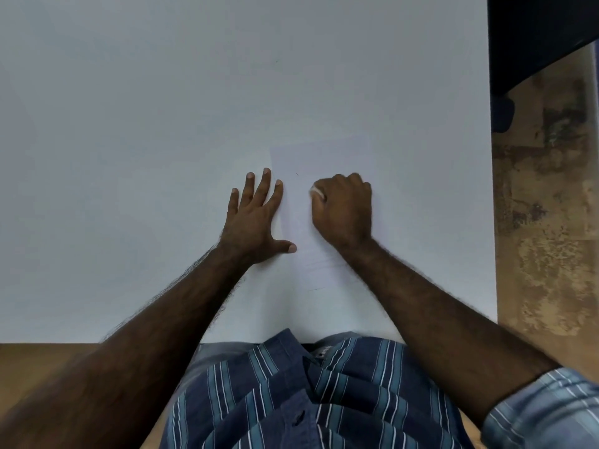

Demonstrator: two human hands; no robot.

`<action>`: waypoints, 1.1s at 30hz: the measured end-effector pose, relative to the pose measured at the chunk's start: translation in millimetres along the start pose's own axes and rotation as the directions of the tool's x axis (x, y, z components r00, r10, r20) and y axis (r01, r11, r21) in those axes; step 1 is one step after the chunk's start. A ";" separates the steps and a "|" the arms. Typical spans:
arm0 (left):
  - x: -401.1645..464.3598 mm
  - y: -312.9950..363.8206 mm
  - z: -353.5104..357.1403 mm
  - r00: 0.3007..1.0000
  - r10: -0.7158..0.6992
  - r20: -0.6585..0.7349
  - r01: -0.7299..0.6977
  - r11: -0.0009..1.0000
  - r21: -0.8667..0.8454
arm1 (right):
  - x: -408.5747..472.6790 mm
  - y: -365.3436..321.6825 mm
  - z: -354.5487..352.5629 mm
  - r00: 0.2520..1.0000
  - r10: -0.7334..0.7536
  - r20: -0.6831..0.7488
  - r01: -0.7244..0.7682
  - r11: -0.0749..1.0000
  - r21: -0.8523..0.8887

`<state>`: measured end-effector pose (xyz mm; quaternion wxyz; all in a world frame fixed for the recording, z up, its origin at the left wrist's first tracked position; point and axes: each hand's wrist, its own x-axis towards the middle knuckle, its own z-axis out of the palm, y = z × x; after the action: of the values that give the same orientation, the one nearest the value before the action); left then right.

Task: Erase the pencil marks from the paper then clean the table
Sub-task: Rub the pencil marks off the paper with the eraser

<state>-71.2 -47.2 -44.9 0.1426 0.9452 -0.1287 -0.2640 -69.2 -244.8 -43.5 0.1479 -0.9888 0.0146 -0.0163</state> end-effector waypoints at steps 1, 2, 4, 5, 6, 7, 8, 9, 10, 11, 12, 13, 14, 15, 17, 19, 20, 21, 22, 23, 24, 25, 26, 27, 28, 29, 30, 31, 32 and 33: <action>-0.1 -0.5 0.1 1.000 0.001 -0.001 -0.001 1.000 0.000 | 1.0 -0.8 -1.2 1.000 0.028 -0.011 -0.028 0.999 0.026; 0.0 -0.9 0.0 1.000 0.003 -0.002 -0.003 1.000 -0.001 | -1.8 -4.9 -1.7 1.000 0.012 -0.007 -0.012 0.999 0.048; -0.3 -1.0 0.3 1.000 0.003 -0.012 -0.004 1.000 -0.010 | -17.7 -18.0 1.5 0.989 -0.140 0.056 0.136 0.988 0.074; -0.5 -0.8 0.5 1.000 0.003 -0.017 -0.004 1.000 -0.014 | -26.8 -22.8 2.7 0.965 -0.245 0.094 0.239 0.968 0.077; -0.3 -0.7 0.8 1.000 0.004 -0.021 -0.004 1.000 -0.017 | -33.1 -24.4 2.9 0.936 -0.327 0.128 0.321 0.945 0.067; -0.1 -0.5 1.1 1.000 0.005 -0.023 -0.005 1.000 -0.017 | -33.8 -22.5 3.0 0.919 -0.370 0.140 0.366 0.929 0.049; 0.4 -0.7 1.4 1.000 0.006 -0.023 -0.006 1.000 -0.015 | -29.2 -18.7 2.3 0.926 -0.354 0.130 0.354 0.935 0.027; 0.6 -1.2 1.7 1.000 0.006 -0.021 -0.007 1.000 -0.014 | -21.9 -13.5 2.1 0.951 -0.292 0.097 0.294 0.956 0.000; 0.6 -1.7 2.1 1.000 0.008 -0.022 -0.008 1.000 -0.016 | -13.0 -7.1 0.7 0.980 -0.192 0.057 0.193 0.981 -0.020; 0.5 -2.0 2.4 1.000 0.009 -0.025 -0.009 1.000 -0.019 | -3.8 -0.6 -2.0 0.997 -0.078 0.007 0.078 0.997 -0.026; 0.3 -2.2 2.6 1.000 0.010 -0.025 -0.011 1.000 -0.021 | 3.0 4.8 -5.1 0.999 0.027 -0.029 -0.028 0.999 -0.016; -0.2 -2.2 2.7 1.000 0.011 -0.023 -0.011 1.000 -0.022 | 5.9 7.3 -6.4 0.995 0.086 -0.041 -0.086 0.996 0.010; -0.5 -2.1 2.8 1.000 0.011 -0.022 -0.011 1.000 -0.021 | 4.5 5.5 -6.2 0.996 0.086 -0.034 -0.085 0.996 0.036; -1.0 -2.1 2.7 1.000 0.009 -0.021 -0.009 1.000 -0.020 | -0.4 0.6 -3.9 1.000 0.026 -0.012 -0.026 0.998 0.057; -0.8 -2.6 2.4 1.000 0.007 -0.019 -0.007 1.000 -0.018 | -16.4 -11.3 1.5 0.976 -0.196 0.099 0.189 0.979 0.077; -0.8 -3.2 2.5 1.000 0.011 -0.015 -0.011 1.000 -0.012 | -26.4 -14.5 3.2 0.915 -0.363 0.175 0.359 0.932 0.052; -0.8 -3.2 2.7 1.000 0.012 -0.016 -0.013 1.000 -0.012 | -23.5 -12.1 2.8 0.912 -0.376 0.165 0.375 0.926 0.035; -0.8 -3.3 2.8 1.000 0.013 -0.017 -0.013 1.000 -0.015 | -16.7 -8.6 2.2 0.932 -0.338 0.133 0.339 0.941 0.019; -0.7 -3.3 2.9 1.000 0.014 -0.017 -0.014 1.000 -0.017 | -8.7 -4.6 0.6 0.960 -0.260 0.100 0.261 0.965 0.006; -0.4 -3.3 2.8 1.000 0.013 -0.019 -0.014 1.000 -0.015 | -0.3 -0.5 -0.8 0.984 -0.167 0.060 0.167 0.986 0.004; -0.1 -3.5 3.2 1.000 0.012 -0.021 -0.012 1.000 -0.011 | 5.9 1.6 -3.2 0.997 -0.078 0.026 0.077 0.997 0.012; -0.1 -3.7 3.1 1.000 0.011 -0.020 -0.011 1.000 -0.008 | 8.4 0.5 -3.9 1.000 -0.021 0.005 0.021 0.999 0.032; -0.2 -4.0 3.2 1.000 0.011 -0.017 -0.011 1.000 -0.008 | 6.6 -4.6 -3.5 1.000 -0.006 -0.003 0.006 0.999 0.047; -0.4 -4.1 3.4 1.000 0.011 -0.014 -0.011 1.000 -0.010 | 0.6 -11.8 -1.5 0.999 -0.035 0.005 0.035 0.997 0.066; -0.5 -3.7 3.6 1.000 0.010 -0.015 -0.010 1.000 -0.013 | -8.7 -19.9 0.9 0.994 -0.106 0.042 0.102 0.991 0.085; -0.7 -3.2 3.4 1.000 0.008 -0.019 -0.009 1.000 -0.015 | -18.2 -24.9 3.6 0.976 -0.202 0.083 0.194 0.976 0.099; -0.8 -2.6 3.3 1.000 0.009 -0.025 -0.009 1.000 -0.015 | -25.8 -26.4 4.4 0.949 -0.291 0.123 0.280 0.955 0.099; -0.8 -2.3 3.0 1.000 0.009 -0.026 -0.010 1.000 -0.012 | -28.0 -23.7 4.9 0.926 -0.348 0.143 0.338 0.937 0.091; -0.6 -2.1 2.7 1.000 0.008 -0.021 -0.008 1.000 -0.010 | -24.2 -19.3 4.2 0.925 -0.352 0.140 0.345 0.936 0.073; -0.6 -2.0 2.1 1.000 0.005 -0.012 -0.005 1.000 -0.011 | -16.7 -13.9 3.4 0.945 -0.304 0.120 0.301 0.953 0.047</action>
<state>-72.5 -45.6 -47.0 0.1490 0.9457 -0.1286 -0.2586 -85.4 -229.9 -43.1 0.1583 -0.9761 -0.1469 0.0234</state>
